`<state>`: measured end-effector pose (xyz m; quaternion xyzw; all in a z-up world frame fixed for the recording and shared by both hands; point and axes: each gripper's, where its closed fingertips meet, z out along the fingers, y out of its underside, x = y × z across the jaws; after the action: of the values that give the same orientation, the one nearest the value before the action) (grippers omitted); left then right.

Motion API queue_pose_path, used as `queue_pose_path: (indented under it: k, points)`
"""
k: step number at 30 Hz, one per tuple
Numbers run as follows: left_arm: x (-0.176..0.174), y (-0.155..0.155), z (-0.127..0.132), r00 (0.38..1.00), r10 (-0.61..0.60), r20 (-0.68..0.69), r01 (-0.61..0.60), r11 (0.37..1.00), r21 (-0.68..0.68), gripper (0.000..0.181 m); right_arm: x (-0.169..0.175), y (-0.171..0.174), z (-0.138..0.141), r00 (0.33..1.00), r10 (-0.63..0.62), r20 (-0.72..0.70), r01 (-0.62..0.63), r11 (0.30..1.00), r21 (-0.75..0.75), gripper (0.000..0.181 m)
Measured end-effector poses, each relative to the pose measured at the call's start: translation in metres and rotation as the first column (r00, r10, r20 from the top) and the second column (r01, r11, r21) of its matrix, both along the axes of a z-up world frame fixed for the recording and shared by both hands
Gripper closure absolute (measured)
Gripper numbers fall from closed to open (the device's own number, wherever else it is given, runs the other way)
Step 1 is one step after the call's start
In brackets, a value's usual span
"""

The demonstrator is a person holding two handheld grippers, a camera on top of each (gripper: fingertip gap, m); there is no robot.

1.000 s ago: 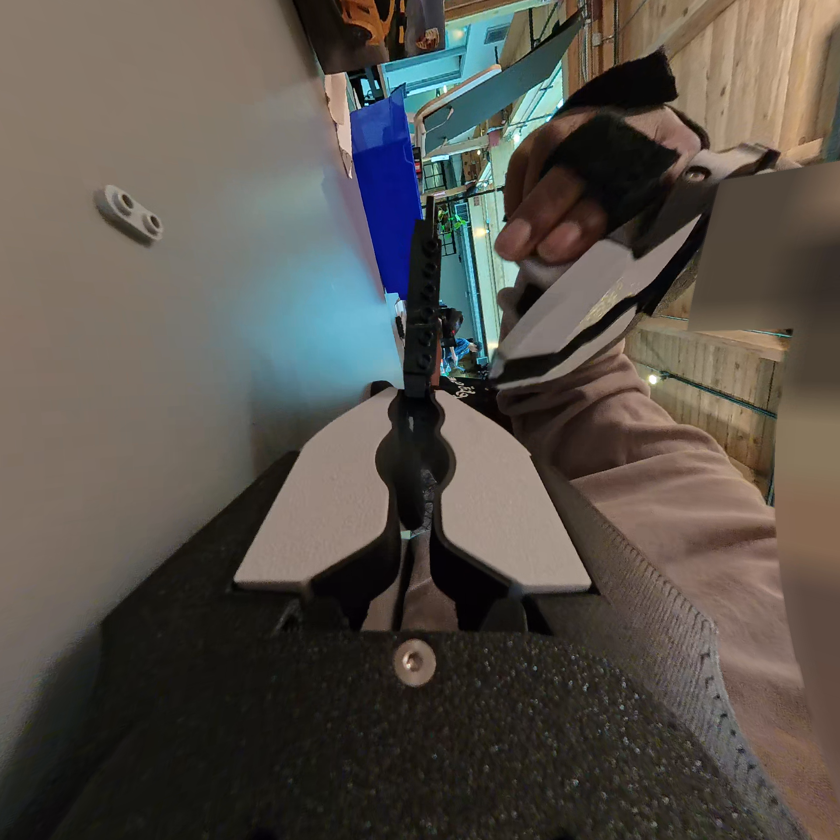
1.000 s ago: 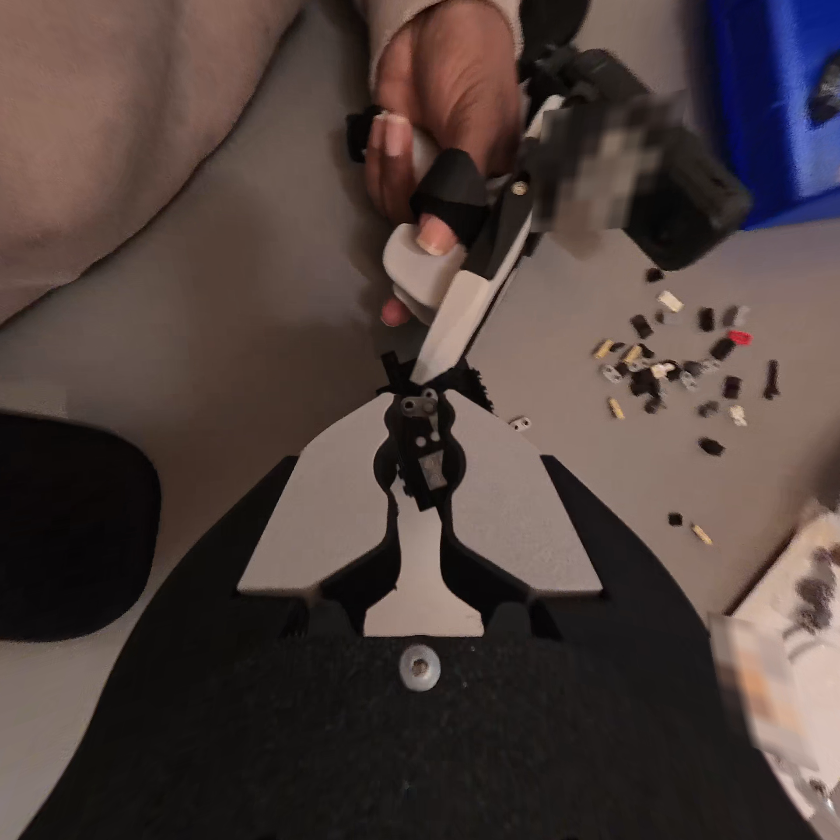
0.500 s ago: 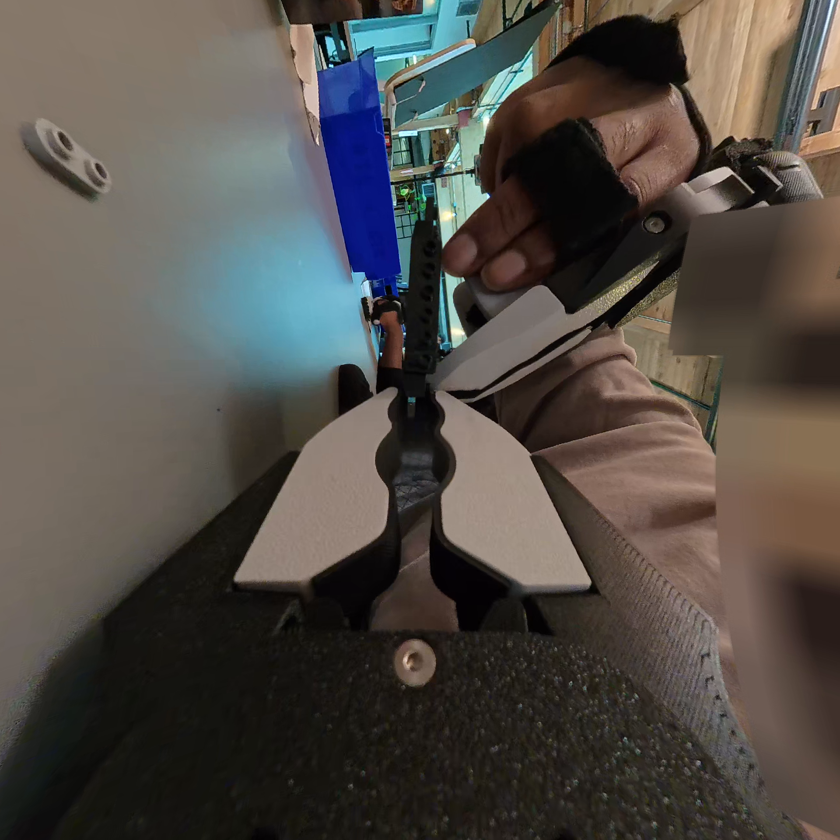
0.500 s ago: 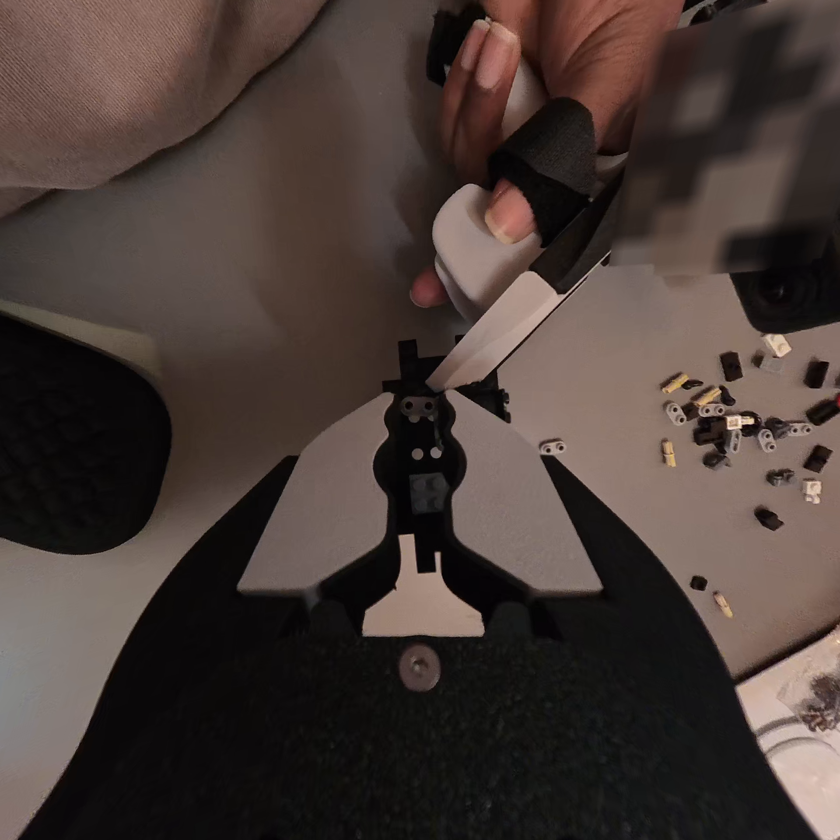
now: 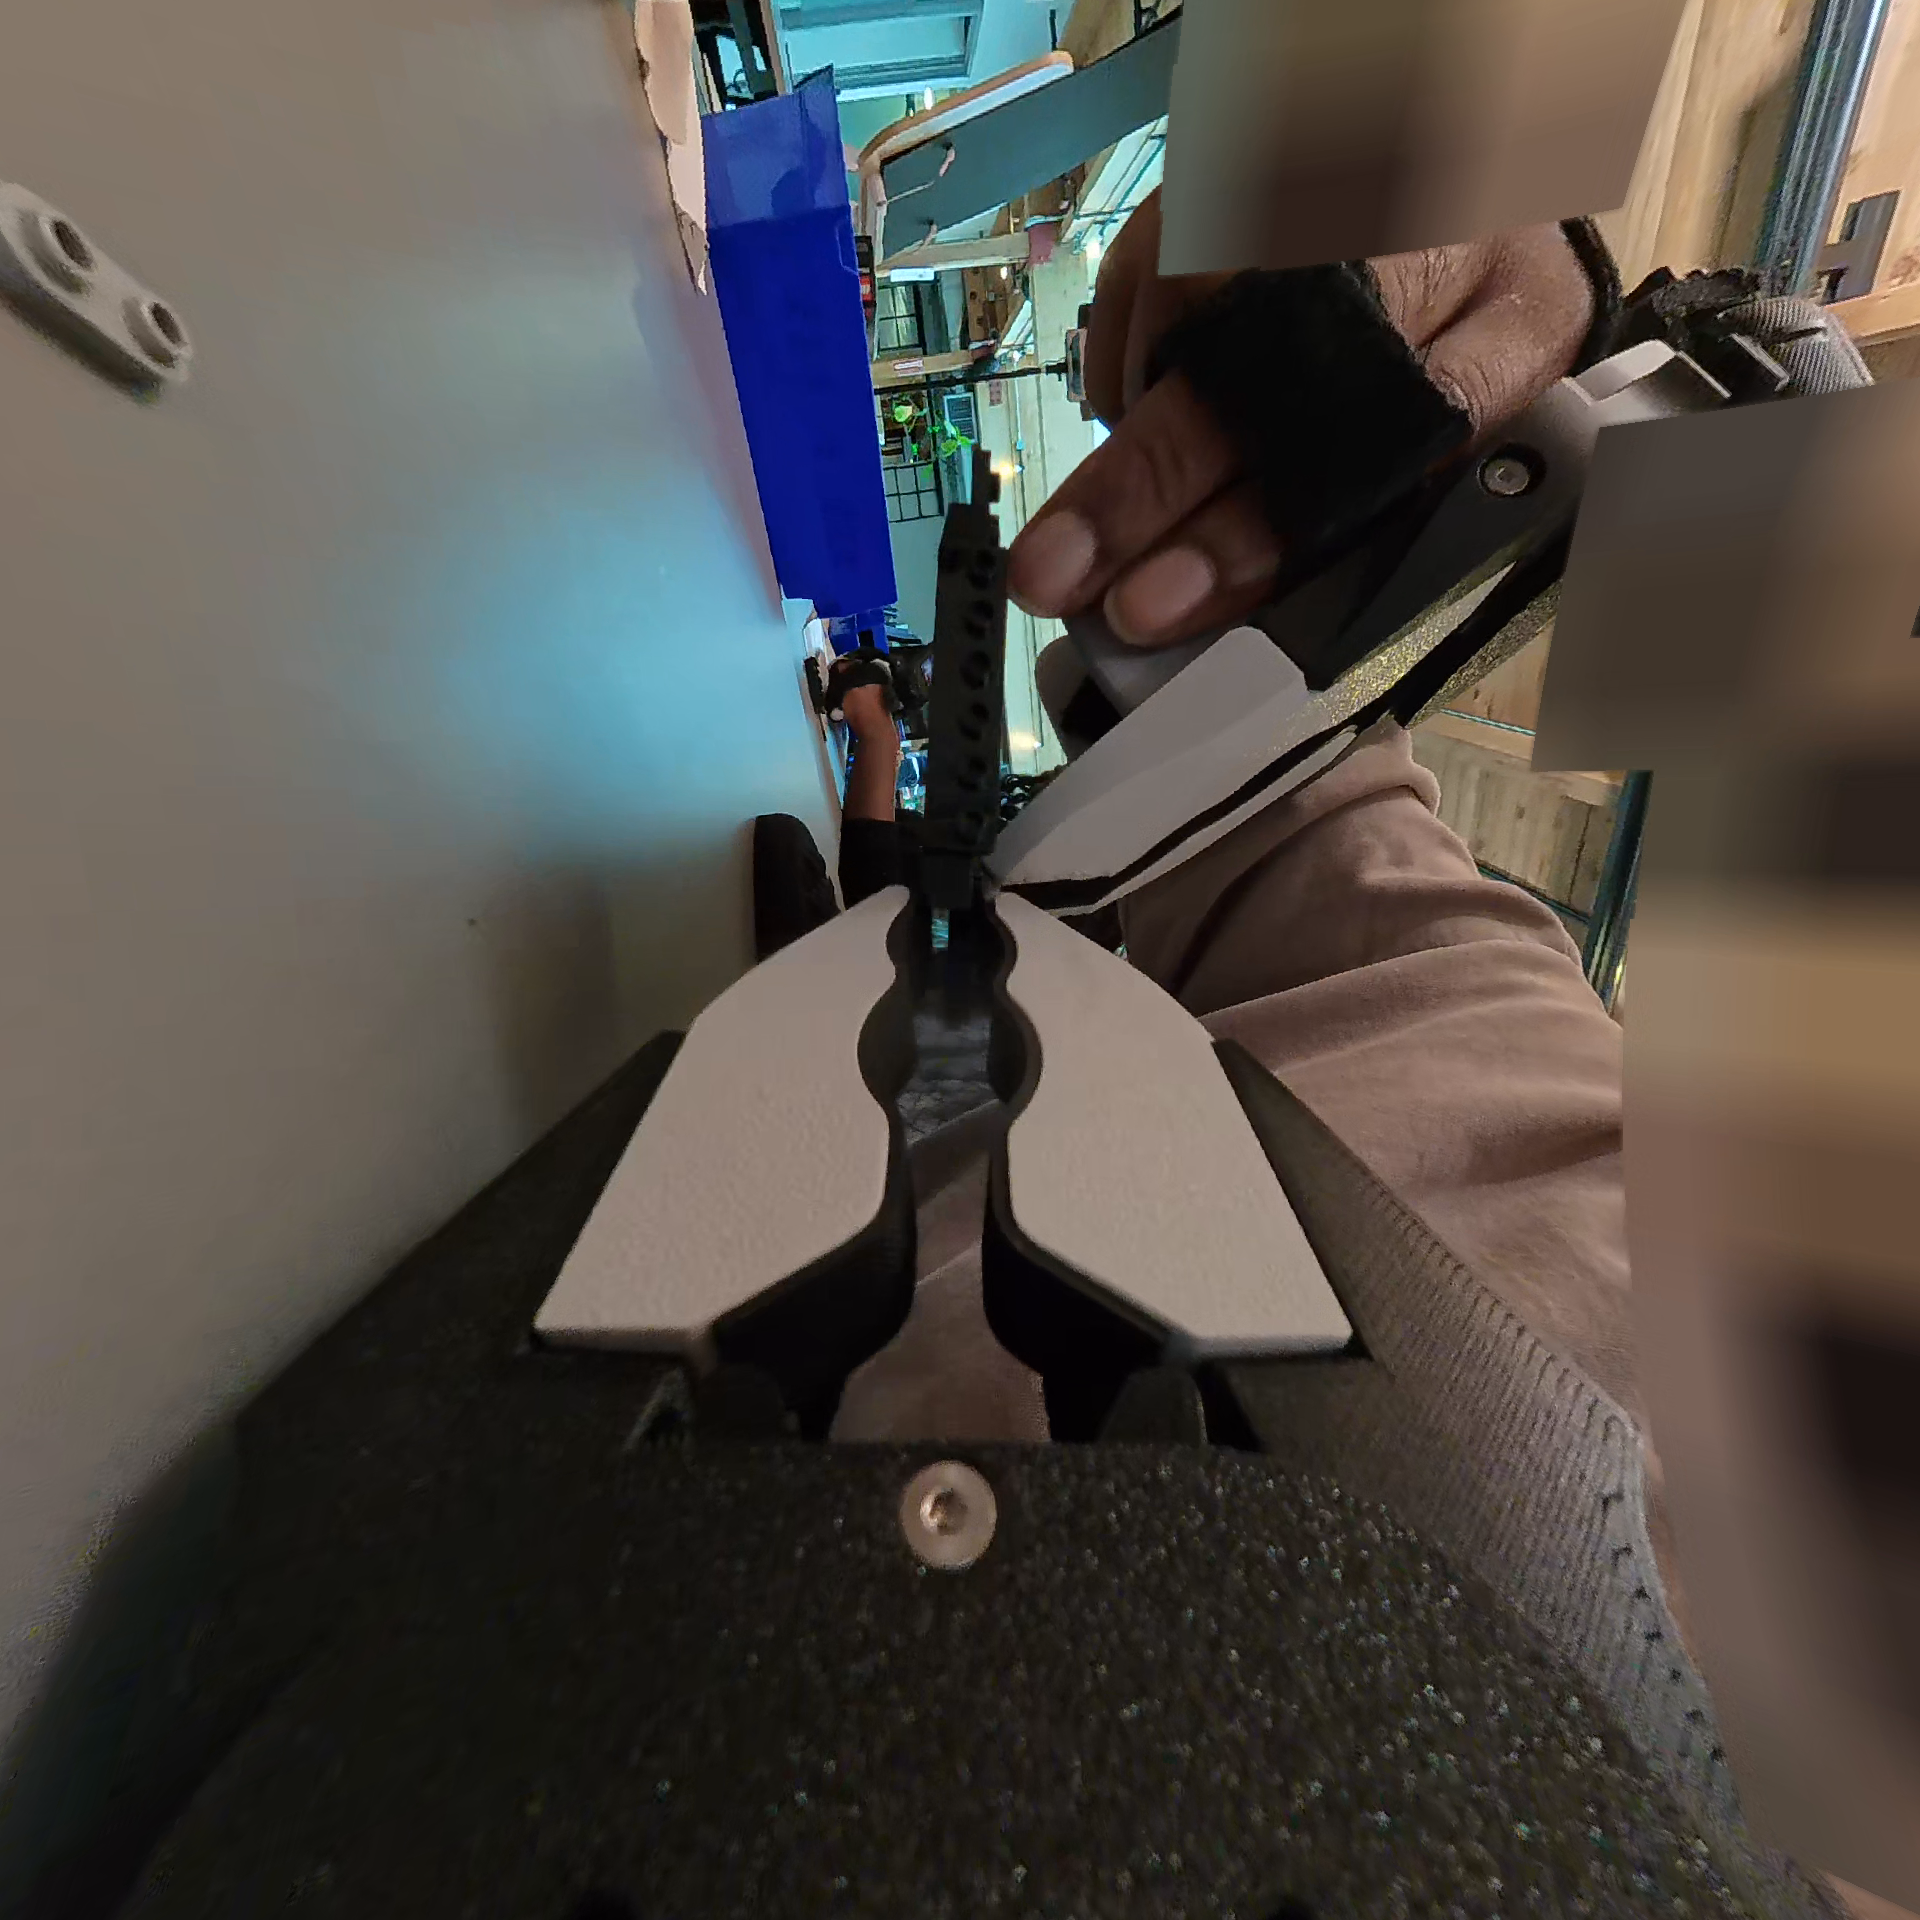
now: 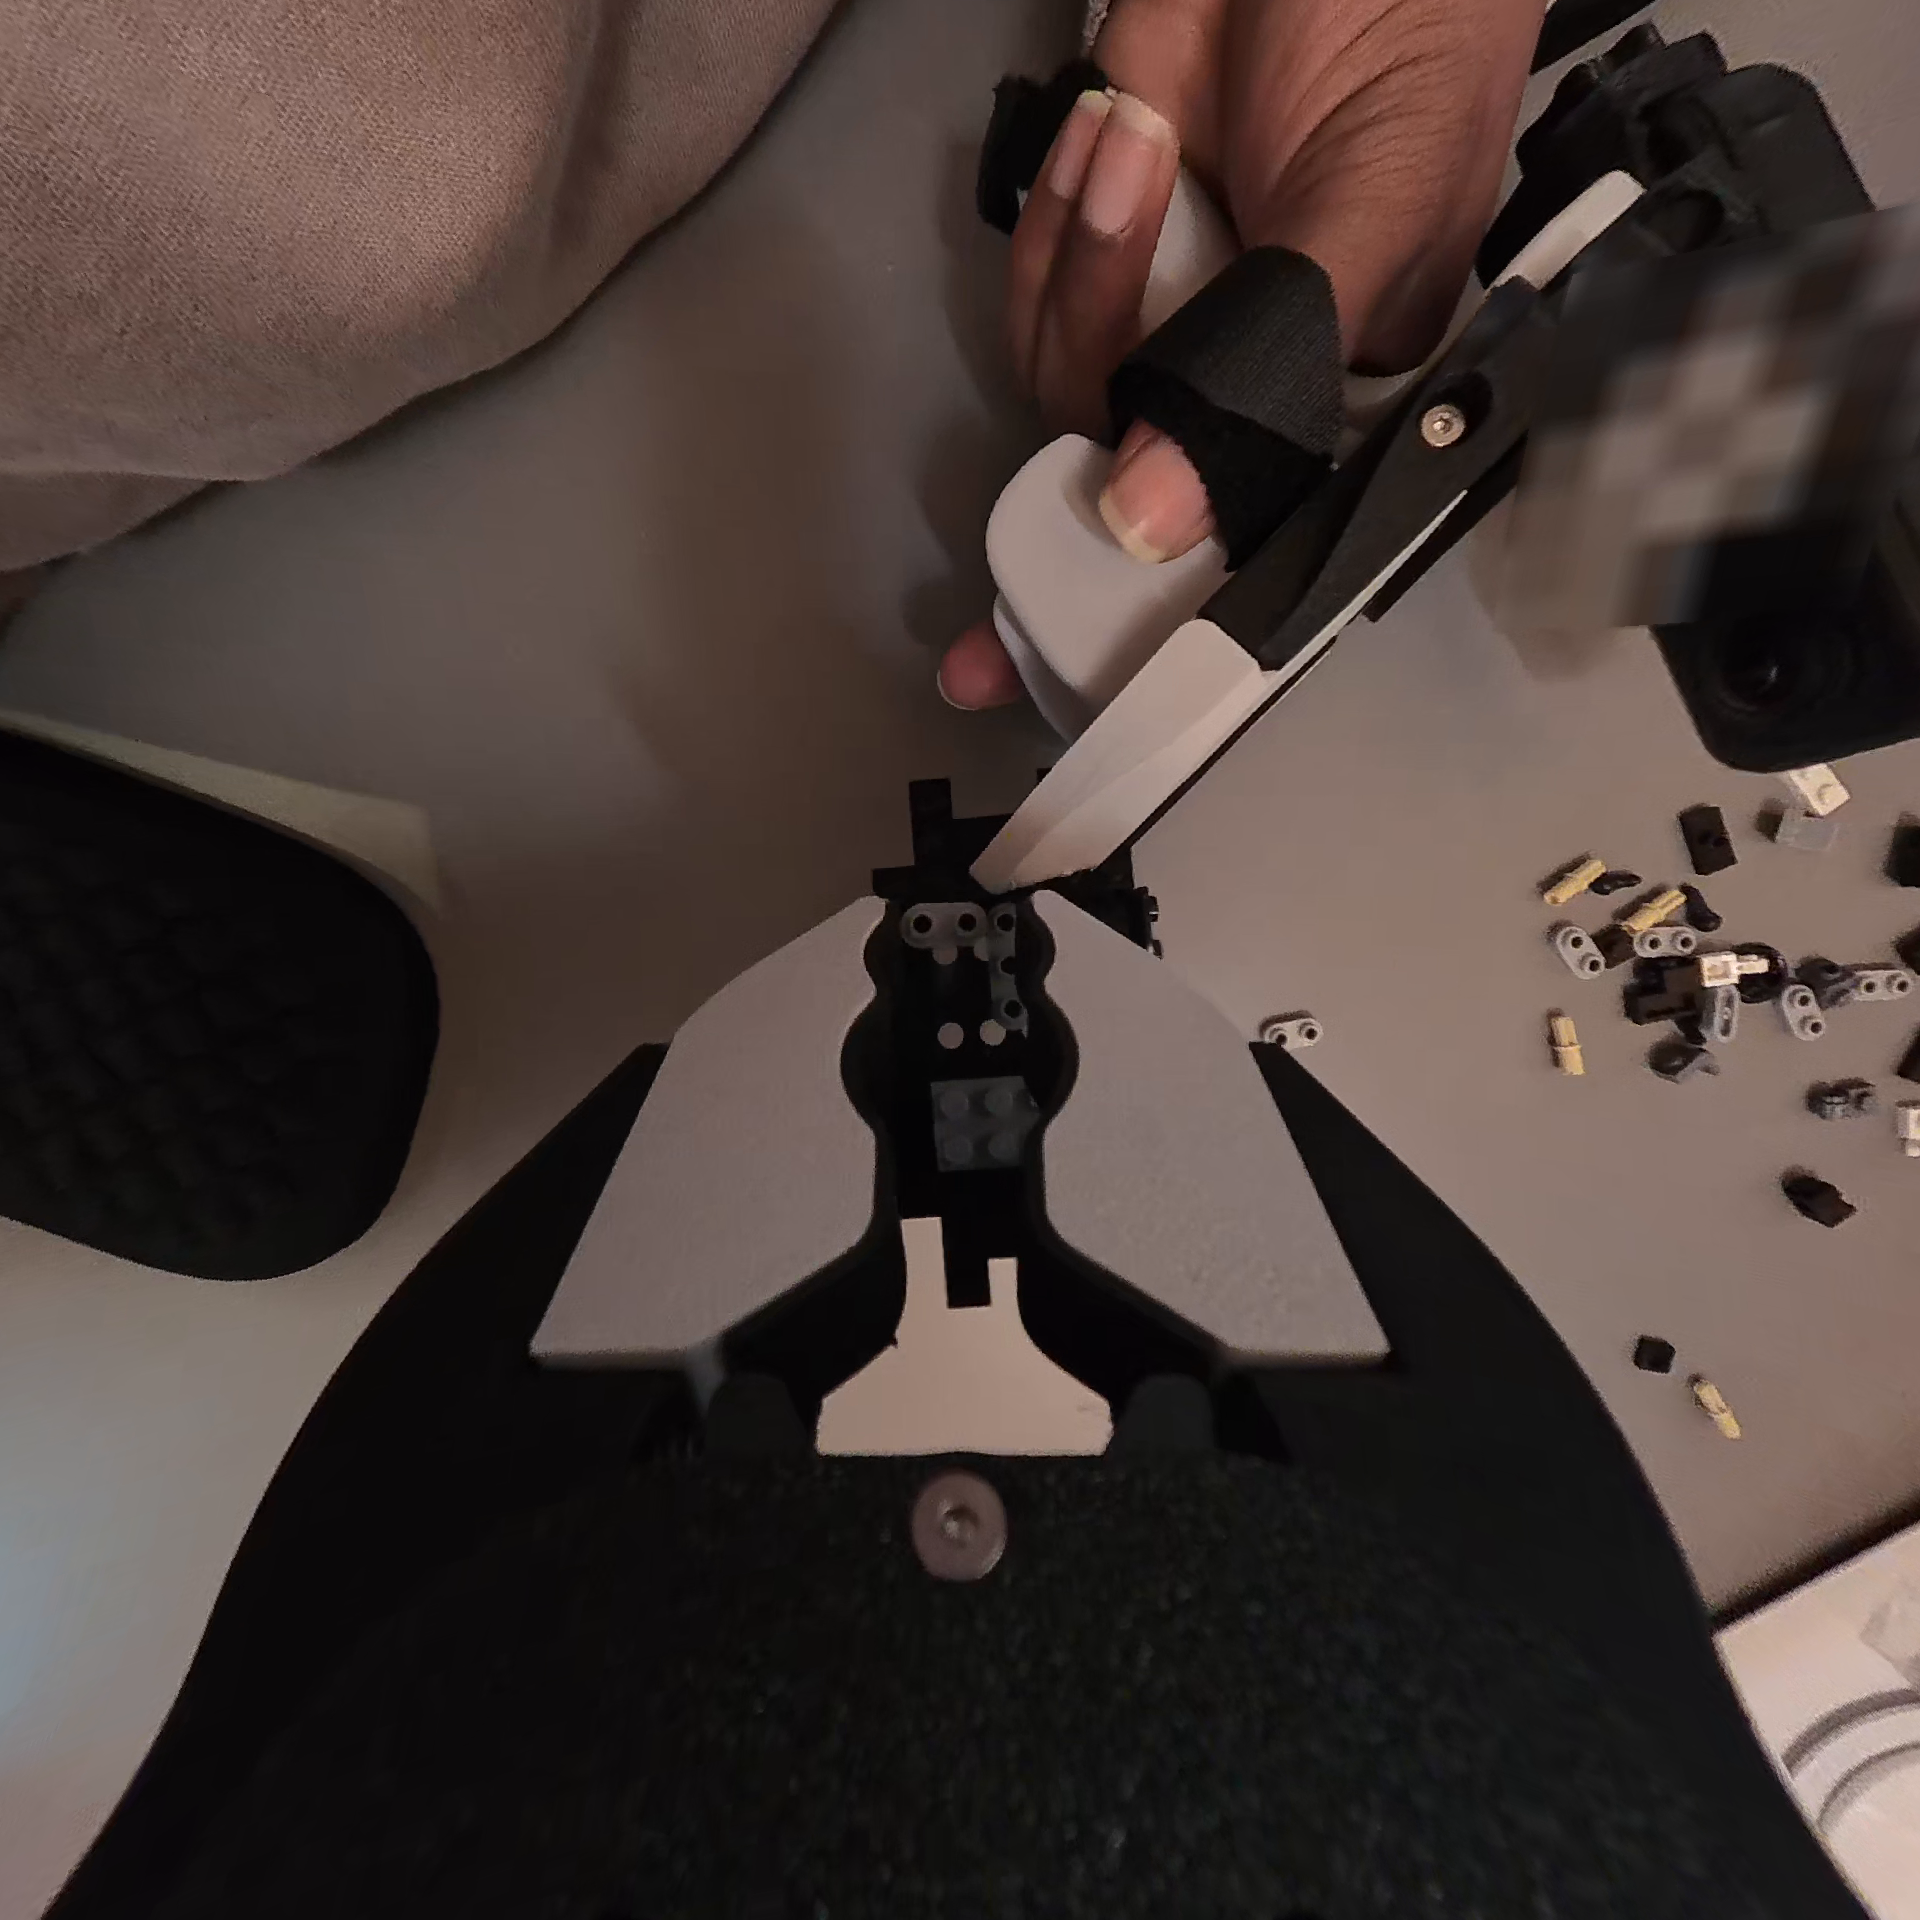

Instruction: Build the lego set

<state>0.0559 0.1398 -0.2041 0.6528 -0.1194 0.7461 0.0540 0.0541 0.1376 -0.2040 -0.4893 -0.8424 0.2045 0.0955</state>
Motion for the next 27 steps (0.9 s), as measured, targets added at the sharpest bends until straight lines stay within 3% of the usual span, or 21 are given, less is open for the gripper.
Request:
queue_pose_path:
  k: [13, 16, 19, 21, 22, 25, 27]
  points:
    - [0.0, 0.0, 0.002, 1.0, -0.004, 0.013, 0.004, 1.0, -0.009, 0.173, -0.001, 0.006, 0.008, 1.0, -0.022, 0.007, 0.022, 1.0, 0.009, 0.155]
    - [-0.001, 0.003, 0.002, 1.0, 0.013, 0.008, -0.013, 1.0, 0.001, 0.173, -0.005, 0.014, 0.021, 0.988, -0.147, -0.045, 0.146, 0.989, -0.024, 0.169]
    - [-0.003, 0.011, 0.002, 0.999, 0.052, -0.002, -0.052, 0.998, 0.02, 0.173, -0.005, 0.022, 0.027, 0.925, -0.356, -0.133, 0.349, 0.934, -0.073, 0.173]
    - [-0.005, 0.016, 0.002, 0.997, 0.082, -0.009, -0.082, 0.996, 0.037, 0.173, -0.003, 0.032, 0.035, 0.805, -0.534, -0.258, 0.522, 0.845, -0.118, 0.173]
    - [-0.006, 0.019, 0.001, 0.995, 0.098, -0.014, -0.098, 0.994, 0.045, 0.173, 0.001, 0.038, 0.039, 0.705, -0.637, -0.312, 0.615, 0.768, -0.18, 0.172]
    - [-0.008, 0.025, 0.0, 0.991, 0.133, -0.026, -0.132, 0.989, 0.063, 0.173, 0.028, 0.051, 0.038, 0.282, -0.888, -0.363, 0.796, 0.428, -0.428, 0.172]
    - [-0.007, 0.028, -0.003, 0.987, 0.156, -0.038, -0.153, 0.985, 0.077, 0.173, 0.039, 0.045, 0.021, 0.042, -0.968, -0.246, 0.774, 0.187, -0.605, 0.164]
